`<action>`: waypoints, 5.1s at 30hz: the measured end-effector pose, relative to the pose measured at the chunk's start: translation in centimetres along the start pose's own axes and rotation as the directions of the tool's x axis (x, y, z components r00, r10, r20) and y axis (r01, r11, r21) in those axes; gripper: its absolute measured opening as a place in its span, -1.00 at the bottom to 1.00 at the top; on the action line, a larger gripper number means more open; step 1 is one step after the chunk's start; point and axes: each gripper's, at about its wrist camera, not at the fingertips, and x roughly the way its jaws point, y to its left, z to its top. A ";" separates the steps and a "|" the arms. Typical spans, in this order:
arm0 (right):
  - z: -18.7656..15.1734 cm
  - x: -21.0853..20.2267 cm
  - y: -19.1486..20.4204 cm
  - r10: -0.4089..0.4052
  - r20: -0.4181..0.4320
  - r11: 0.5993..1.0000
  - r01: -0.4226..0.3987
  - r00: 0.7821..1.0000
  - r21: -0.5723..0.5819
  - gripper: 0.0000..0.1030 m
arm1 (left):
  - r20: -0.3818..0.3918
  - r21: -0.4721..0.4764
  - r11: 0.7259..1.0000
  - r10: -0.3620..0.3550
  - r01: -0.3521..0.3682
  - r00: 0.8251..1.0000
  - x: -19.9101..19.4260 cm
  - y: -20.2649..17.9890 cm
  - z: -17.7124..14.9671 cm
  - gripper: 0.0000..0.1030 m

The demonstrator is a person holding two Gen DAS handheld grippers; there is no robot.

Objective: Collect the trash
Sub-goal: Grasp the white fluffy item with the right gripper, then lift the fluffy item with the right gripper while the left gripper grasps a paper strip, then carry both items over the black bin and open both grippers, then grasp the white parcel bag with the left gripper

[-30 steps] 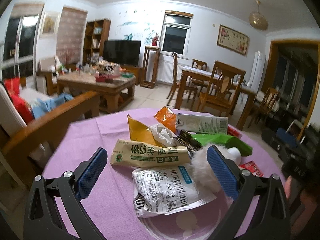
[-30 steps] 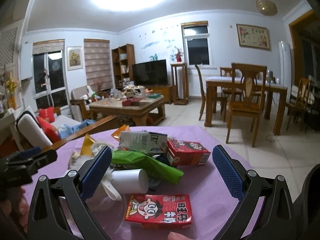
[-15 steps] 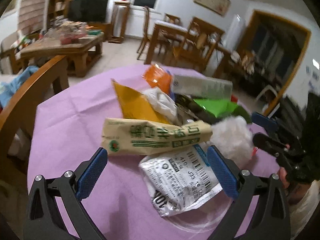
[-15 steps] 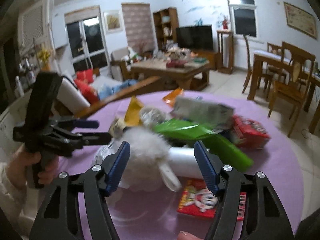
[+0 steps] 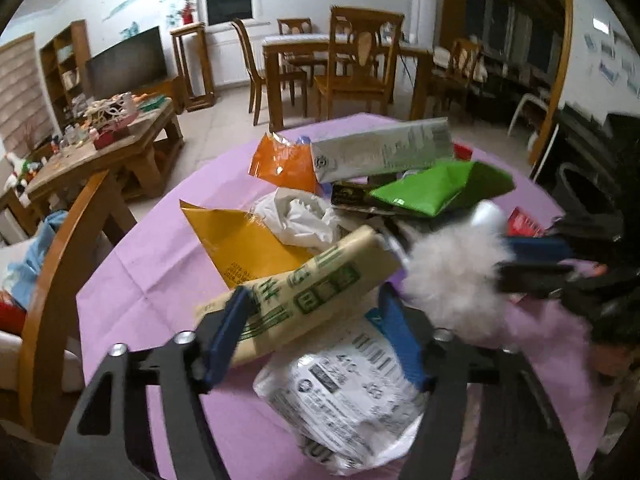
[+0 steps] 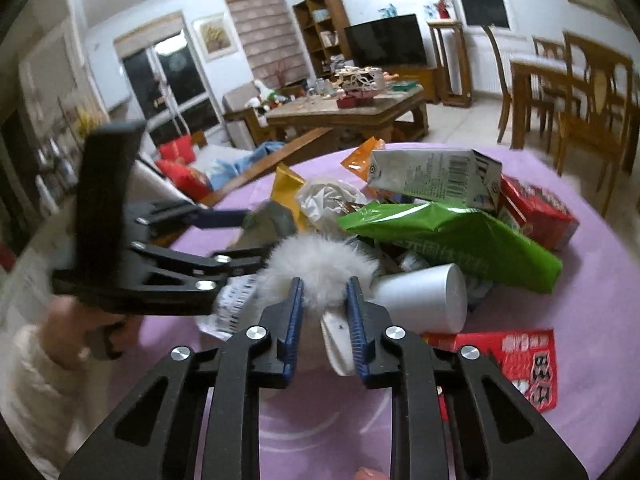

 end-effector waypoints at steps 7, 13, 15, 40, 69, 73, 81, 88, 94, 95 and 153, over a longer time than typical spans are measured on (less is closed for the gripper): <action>-0.9 -3.9 -1.0 0.065 0.032 0.990 -0.069 0.997 0.124 -0.59 | 0.002 0.025 0.999 0.021 -0.021 1.000 0.4 0.4 0.8 -0.20; -1.1 -7.2 -1.5 0.085 0.092 0.983 -0.098 0.992 0.152 -0.67 | 0.040 -0.020 1.000 0.010 -0.009 0.999 -1.1 0.6 0.4 -0.62; -1.0 -8.8 -1.5 0.077 0.122 0.984 -0.095 0.990 0.151 -0.70 | 0.056 -0.024 1.000 0.002 -0.001 0.998 -1.9 0.3 0.2 -0.74; -5.2 -6.3 2.3 -0.008 -0.177 1.000 0.004 0.984 -0.021 -0.14 | 0.040 0.177 0.979 0.098 -0.104 0.994 0.5 -3.0 2.2 -0.36; -17.6 -42.8 -24.2 -0.543 0.194 0.739 0.354 0.817 0.574 -0.18 | 0.162 0.233 0.781 -0.619 0.580 0.769 -4.0 -28.3 10.7 -0.57; -21.2 -43.7 -26.1 -0.601 0.136 0.674 0.408 0.787 0.616 -0.18 | 0.095 0.243 0.707 -0.698 0.664 0.709 -0.2 -35.3 11.1 -0.57; -24.8 -41.9 -26.9 -0.612 0.070 0.638 0.440 0.788 0.632 -0.18 | -0.012 0.171 0.661 -0.740 0.731 0.672 6.1 -41.9 9.9 -0.57; -24.5 -40.3 -26.5 -0.593 0.068 0.652 0.429 0.802 0.625 0.14 | -0.084 0.168 0.697 -0.694 0.697 0.715 6.8 -42.7 9.4 -0.04; -22.6 -40.6 -25.6 -0.593 0.115 0.668 0.407 0.797 0.623 0.44 | 0.043 0.183 0.768 -0.630 0.614 0.776 2.7 -38.5 9.4 0.88; -22.4 -40.6 -25.4 -0.591 0.121 0.672 0.405 0.798 0.620 0.44 | 0.054 0.172 0.777 -0.622 0.606 0.781 2.5 -37.9 9.3 0.88; -3.8 -9.8 -9.4 -0.288 -0.137 0.946 0.259 0.948 -0.195 0.90 | -0.125 0.174 0.974 -0.126 0.147 0.984 0.6 -5.5 -5.0 0.54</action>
